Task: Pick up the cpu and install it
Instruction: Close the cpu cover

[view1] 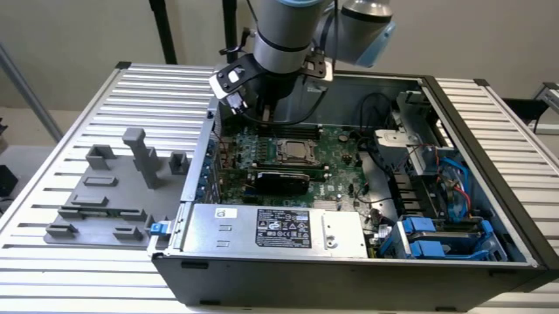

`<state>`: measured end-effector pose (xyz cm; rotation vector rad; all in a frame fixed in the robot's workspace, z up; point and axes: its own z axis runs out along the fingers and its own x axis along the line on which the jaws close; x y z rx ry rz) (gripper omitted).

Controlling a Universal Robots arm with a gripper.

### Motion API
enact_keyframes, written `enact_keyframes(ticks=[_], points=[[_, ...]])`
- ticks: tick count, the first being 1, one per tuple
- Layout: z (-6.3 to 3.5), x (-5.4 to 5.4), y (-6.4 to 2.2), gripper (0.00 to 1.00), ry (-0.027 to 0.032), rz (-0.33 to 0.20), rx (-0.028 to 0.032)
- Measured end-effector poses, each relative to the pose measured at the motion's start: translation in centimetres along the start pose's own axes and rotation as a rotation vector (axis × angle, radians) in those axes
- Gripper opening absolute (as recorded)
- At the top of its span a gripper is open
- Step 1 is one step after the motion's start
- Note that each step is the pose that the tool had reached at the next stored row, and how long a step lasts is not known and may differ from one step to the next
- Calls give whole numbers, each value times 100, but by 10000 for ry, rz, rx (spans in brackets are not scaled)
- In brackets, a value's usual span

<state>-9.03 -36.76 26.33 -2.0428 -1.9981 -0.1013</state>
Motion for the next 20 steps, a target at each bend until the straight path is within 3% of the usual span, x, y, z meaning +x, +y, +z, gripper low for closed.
enact_keyframes(ticks=[3, 4, 6, 7, 8, 13, 14, 15, 17, 20], points=[[2, 5, 0, 11, -6, -67, -265], [3, 5, 0, 11, -5, -77, -297], [2, 5, 0, 11, 2, -79, -297], [1, 5, 0, 11, 42, -84, -291], [1, 5, -1, 11, 174, -96, -274], [1, 5, 1, 11, 1087, -192, -132], [1, 5, 2, 11, 1246, -206, -101], [4, 5, 4, 11, 1302, -201, -64], [19, 1, 10, 11, 1316, -162, -9], [51, -8, 16, 11, 1356, 102, -26]])
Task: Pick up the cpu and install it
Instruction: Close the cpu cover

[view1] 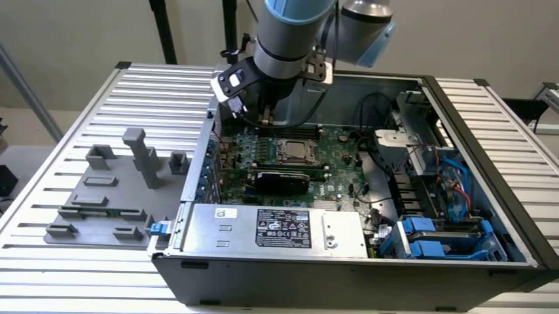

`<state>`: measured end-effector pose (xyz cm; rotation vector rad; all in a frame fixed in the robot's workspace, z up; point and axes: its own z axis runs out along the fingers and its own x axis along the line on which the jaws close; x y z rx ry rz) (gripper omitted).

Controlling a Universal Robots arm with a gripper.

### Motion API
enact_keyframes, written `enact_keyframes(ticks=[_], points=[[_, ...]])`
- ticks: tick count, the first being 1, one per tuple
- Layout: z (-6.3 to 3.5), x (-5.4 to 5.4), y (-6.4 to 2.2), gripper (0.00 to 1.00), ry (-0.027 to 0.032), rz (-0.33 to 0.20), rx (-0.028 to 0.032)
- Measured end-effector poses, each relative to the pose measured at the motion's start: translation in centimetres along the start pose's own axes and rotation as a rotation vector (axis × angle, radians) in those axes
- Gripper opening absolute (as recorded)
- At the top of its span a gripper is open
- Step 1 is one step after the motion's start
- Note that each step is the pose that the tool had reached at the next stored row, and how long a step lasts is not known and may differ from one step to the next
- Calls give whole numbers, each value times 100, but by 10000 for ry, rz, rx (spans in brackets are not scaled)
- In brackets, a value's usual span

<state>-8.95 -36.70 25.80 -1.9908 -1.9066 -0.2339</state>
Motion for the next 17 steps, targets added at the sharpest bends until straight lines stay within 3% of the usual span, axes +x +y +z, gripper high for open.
enact_keyframes(ticks=[2, 5, 10, 13, 14, 17], points=[[17, -7, 3, 11, 29, 200, -40], [45, -19, 7, 11, 99, 637, -191], [49, -20, 8, 11, 98, 656, -135], [44, -18, 7, 11, 68, 385, -26], [42, -19, 7, 11, 110, 369, -18], [42, -19, 7, 11, 143, 365, -14]])
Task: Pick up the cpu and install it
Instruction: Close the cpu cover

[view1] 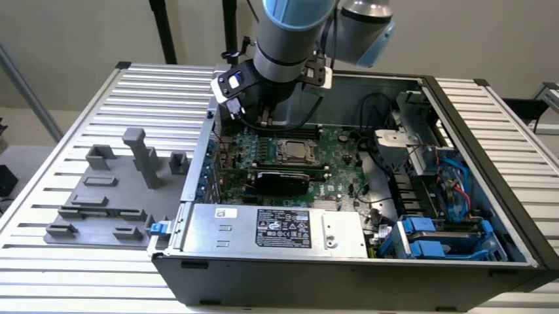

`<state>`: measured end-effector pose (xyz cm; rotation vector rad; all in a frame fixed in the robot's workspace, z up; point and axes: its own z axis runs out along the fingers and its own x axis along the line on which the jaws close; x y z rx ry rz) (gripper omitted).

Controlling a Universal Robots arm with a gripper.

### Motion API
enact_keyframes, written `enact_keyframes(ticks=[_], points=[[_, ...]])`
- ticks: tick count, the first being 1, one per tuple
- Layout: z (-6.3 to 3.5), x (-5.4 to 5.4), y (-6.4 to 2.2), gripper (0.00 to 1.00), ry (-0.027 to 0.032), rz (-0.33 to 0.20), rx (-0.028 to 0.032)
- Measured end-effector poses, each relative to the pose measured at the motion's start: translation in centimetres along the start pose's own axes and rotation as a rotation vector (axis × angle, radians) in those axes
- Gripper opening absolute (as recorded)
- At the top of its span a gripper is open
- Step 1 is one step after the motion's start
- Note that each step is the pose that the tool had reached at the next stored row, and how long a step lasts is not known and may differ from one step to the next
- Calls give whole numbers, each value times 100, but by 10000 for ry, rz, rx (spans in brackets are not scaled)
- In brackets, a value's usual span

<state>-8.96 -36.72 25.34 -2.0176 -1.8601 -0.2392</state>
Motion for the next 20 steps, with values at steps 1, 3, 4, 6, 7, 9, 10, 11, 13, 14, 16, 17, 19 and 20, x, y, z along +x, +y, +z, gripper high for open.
enact_keyframes(ticks=[1, 3, 4, 6, 7, 9, 10, 11, 13, 14, 16, 17, 19, 20], points=[[0, 0, 0, 11, 16, -3, 2], [0, 0, 0, 11, 50, -8, 5], [0, 0, 0, 11, 66, -10, 7], [0, 0, 0, 11, 99, -14, 10], [0, 0, 0, 11, 115, -16, 13], [0, 0, 0, 11, 148, -21, 16], [0, 0, 0, 11, 165, -23, 17], [0, 0, 0, 11, 181, -25, 19], [0, 0, 0, 11, 214, -30, 23], [0, 0, 0, 11, 230, -32, 25], [0, 0, 0, 11, 263, -37, 28], [0, 0, 0, 11, 281, -39, 30], [0, 0, 0, 11, 313, -43, 34], [0, 0, 0, 11, 330, -46, 36]])
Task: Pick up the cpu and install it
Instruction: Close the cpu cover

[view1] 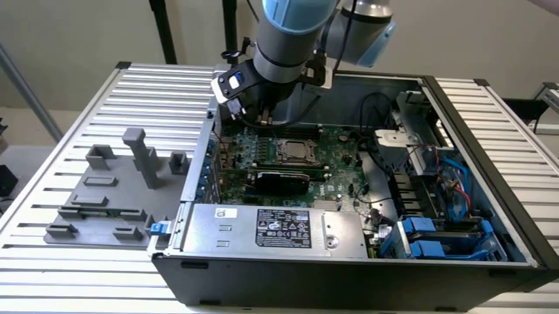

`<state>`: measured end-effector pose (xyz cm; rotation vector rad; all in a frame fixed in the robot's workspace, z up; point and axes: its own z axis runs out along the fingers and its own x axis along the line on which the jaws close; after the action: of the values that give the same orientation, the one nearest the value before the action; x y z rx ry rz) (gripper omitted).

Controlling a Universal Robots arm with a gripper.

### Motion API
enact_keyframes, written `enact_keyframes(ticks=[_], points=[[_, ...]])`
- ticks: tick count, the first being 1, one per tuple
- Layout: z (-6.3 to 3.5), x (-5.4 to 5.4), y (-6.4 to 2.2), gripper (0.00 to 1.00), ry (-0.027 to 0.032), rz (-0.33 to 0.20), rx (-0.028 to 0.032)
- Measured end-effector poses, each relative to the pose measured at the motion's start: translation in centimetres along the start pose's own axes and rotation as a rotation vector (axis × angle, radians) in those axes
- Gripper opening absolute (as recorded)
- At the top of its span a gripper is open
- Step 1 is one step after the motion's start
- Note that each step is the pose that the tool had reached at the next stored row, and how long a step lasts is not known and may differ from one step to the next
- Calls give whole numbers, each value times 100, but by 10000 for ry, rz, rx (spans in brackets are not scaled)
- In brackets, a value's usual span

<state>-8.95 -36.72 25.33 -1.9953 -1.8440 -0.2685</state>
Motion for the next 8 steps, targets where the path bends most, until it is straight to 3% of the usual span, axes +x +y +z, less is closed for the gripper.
enact_keyframes(ticks=[8], points=[[0, 0, 0, 11, 133, -18, 14]])
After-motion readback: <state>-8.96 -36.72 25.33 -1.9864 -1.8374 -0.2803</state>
